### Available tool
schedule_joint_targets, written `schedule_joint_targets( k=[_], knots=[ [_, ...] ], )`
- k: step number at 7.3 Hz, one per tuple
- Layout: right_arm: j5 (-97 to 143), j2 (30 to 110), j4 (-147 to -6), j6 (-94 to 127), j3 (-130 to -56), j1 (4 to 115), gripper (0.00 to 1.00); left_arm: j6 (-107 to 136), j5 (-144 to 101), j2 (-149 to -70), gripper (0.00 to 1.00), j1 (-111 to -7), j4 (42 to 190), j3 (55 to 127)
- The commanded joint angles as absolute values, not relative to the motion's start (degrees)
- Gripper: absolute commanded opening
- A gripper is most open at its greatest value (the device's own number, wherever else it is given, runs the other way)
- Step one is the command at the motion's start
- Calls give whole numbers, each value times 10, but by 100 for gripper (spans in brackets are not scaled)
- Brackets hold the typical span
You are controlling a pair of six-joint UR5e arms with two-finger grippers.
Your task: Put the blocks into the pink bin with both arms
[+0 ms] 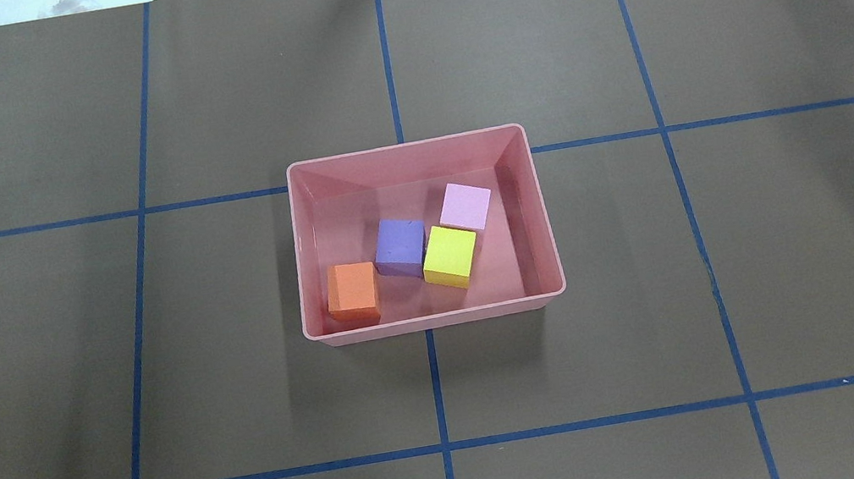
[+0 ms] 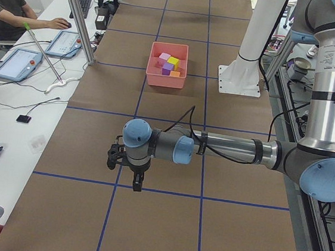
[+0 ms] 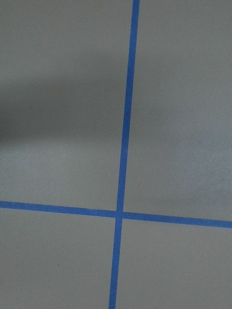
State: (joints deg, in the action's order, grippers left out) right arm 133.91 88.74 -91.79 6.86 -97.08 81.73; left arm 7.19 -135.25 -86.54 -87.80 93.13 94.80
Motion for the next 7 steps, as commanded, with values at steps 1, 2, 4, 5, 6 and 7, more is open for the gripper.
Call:
schedule_joint_targets(
  k=[1,2,4,5,6,7],
  knots=[
    [1343,886,-918,69,-967,830,100,72,-1352,-865,100,-878,933,945],
    [1343,889,-918,64,-966,840,100,72,-1351,-864,100,-878,933,944],
    [1343,888,-918,62,-960,842,100,71,-1350,-867,100,-878,980,895],
    [1343,888,-918,62,-960,844,100,72,-1350,-867,100,-878,1020,870],
    [1342,886,-918,62,-959,844,100,76,-1349,-872,100,-879,1020,869],
    [1342,885,-918,62,-959,844,100,90,-1349,-881,100,-879,1013,869]
  ],
)
